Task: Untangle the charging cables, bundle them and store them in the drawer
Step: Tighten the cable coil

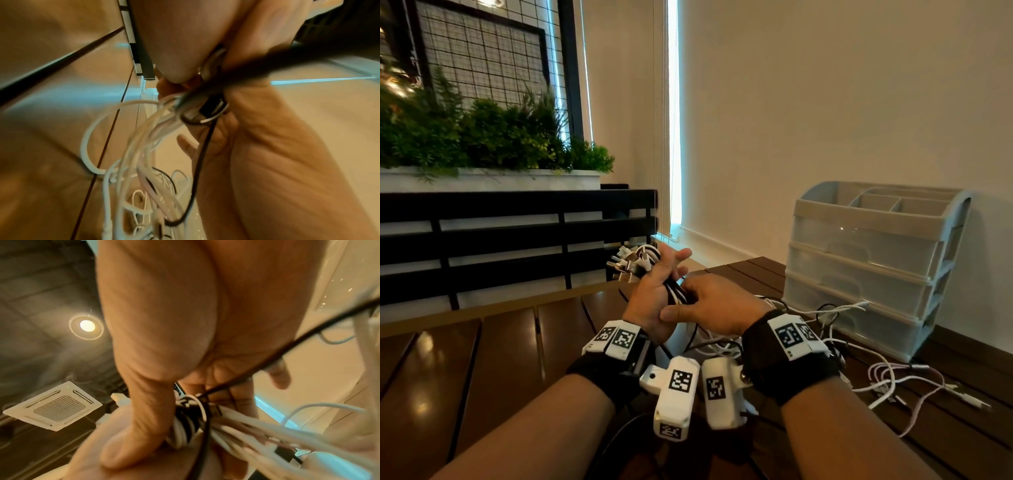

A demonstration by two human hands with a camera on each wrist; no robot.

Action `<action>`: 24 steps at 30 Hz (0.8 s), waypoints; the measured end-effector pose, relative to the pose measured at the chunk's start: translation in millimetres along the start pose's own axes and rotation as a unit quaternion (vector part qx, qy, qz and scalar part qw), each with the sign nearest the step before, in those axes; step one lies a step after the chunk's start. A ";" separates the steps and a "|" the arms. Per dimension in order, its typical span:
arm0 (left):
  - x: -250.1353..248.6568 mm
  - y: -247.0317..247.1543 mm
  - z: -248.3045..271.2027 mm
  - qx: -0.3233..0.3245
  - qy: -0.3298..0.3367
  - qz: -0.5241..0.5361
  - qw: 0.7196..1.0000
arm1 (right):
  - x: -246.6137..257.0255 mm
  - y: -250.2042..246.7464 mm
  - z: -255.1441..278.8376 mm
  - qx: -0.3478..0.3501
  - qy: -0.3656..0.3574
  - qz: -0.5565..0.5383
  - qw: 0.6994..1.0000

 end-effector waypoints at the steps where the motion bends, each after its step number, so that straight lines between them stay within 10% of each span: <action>1: -1.1 1.8 2.1 0.005 -0.001 -0.002 1.000 | -1.1 0.6 -0.8 -0.009 -0.003 -0.001 1.000; 9: -2.5 8.4 4.1 0.116 -0.020 -0.047 0.992 | -4.9 -1.8 1.5 0.005 -0.027 -0.170 0.985; 24: -10.9 17.8 6.6 0.160 0.045 -0.083 0.983 | 13.1 -4.7 5.8 -0.052 0.029 -0.106 0.993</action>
Point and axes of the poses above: each hand's wrist, its own z-axis away from the middle knuckle, its own y-axis out of the palm, x = y × z, the point moved 3 cm from there along -z, towards the middle knuckle, and after that the axes turned 8 degrees about x, right-handed, at the moved point
